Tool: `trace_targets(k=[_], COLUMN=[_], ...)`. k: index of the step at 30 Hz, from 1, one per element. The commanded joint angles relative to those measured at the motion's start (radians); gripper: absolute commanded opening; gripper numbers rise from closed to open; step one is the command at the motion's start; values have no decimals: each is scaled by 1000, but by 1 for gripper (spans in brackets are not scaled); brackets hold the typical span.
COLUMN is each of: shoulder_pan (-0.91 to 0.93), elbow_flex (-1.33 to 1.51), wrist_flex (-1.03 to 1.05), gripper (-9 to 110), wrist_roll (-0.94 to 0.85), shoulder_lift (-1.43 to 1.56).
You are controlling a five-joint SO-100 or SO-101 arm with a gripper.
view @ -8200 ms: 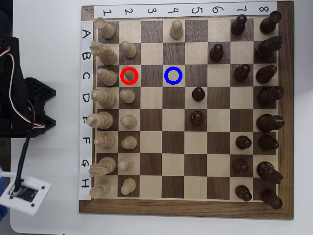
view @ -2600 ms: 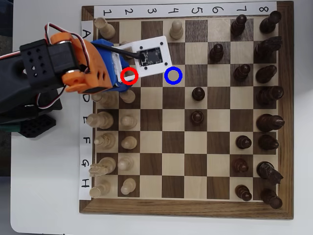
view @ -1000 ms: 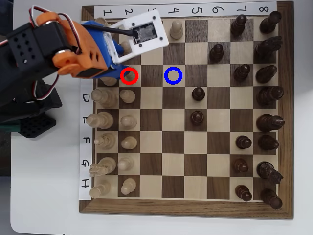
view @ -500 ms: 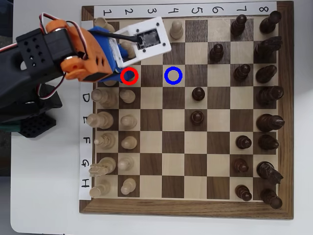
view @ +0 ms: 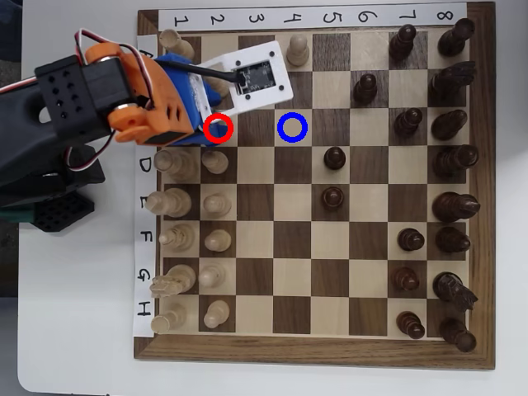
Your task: Move the piece to destination
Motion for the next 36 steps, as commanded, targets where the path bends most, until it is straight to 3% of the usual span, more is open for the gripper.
trace_targets(k=[1, 28, 36], shoulder_pan=[5, 2, 14], elbow_flex=[-3, 109, 109], wrist_flex=[-44, -164, -143], gripper=[13, 14, 8], wrist_roll=[212, 181, 153], shoulder_lift=[-9, -25, -11])
